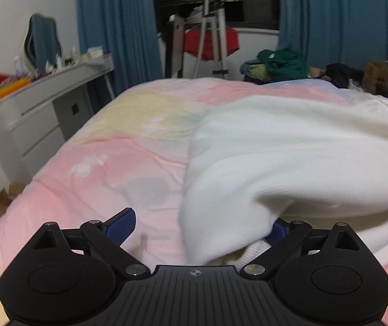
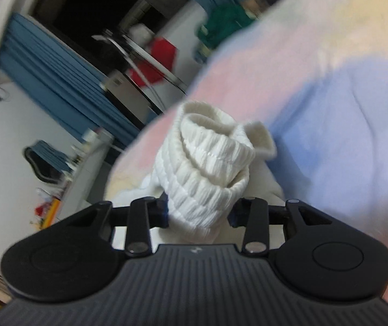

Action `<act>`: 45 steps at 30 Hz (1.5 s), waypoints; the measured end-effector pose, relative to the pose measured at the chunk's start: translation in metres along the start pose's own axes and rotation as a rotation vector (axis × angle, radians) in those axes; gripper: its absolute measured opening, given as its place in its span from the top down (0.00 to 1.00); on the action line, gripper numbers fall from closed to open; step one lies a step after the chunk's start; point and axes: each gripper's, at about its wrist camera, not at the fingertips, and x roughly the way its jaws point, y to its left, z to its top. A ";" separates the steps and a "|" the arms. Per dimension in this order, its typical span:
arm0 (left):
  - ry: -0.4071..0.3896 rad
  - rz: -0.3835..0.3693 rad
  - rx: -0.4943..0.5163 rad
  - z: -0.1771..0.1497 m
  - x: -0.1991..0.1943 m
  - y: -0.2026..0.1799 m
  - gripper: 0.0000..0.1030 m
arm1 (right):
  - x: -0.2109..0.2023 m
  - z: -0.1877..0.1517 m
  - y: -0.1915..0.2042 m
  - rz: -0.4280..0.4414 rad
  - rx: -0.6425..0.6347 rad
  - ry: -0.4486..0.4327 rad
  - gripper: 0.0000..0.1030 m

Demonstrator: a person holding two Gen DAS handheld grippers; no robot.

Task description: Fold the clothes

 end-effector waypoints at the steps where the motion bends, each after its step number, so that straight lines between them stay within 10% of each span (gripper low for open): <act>1: 0.008 -0.001 -0.013 0.000 0.001 0.001 0.05 | 0.000 0.000 0.002 -0.007 -0.016 0.005 0.60; 17: 0.024 -0.064 -0.106 0.001 -0.012 0.013 0.07 | -0.007 -0.004 0.015 -0.075 -0.147 0.024 0.59; 22: 0.066 -0.067 -0.132 0.000 -0.009 0.016 0.07 | 0.006 -0.003 0.006 -0.177 -0.128 0.088 0.19; 31: 0.171 -0.174 -0.247 0.002 -0.006 0.036 0.09 | 0.052 -0.002 -0.030 -0.110 0.078 0.255 0.06; 39: 0.251 -0.485 -0.542 0.011 -0.008 0.097 0.02 | 0.044 -0.006 -0.018 -0.066 0.067 0.268 0.22; 45: 0.343 -0.440 -0.761 0.028 0.048 0.121 0.01 | 0.028 -0.004 -0.006 -0.057 0.019 0.218 0.46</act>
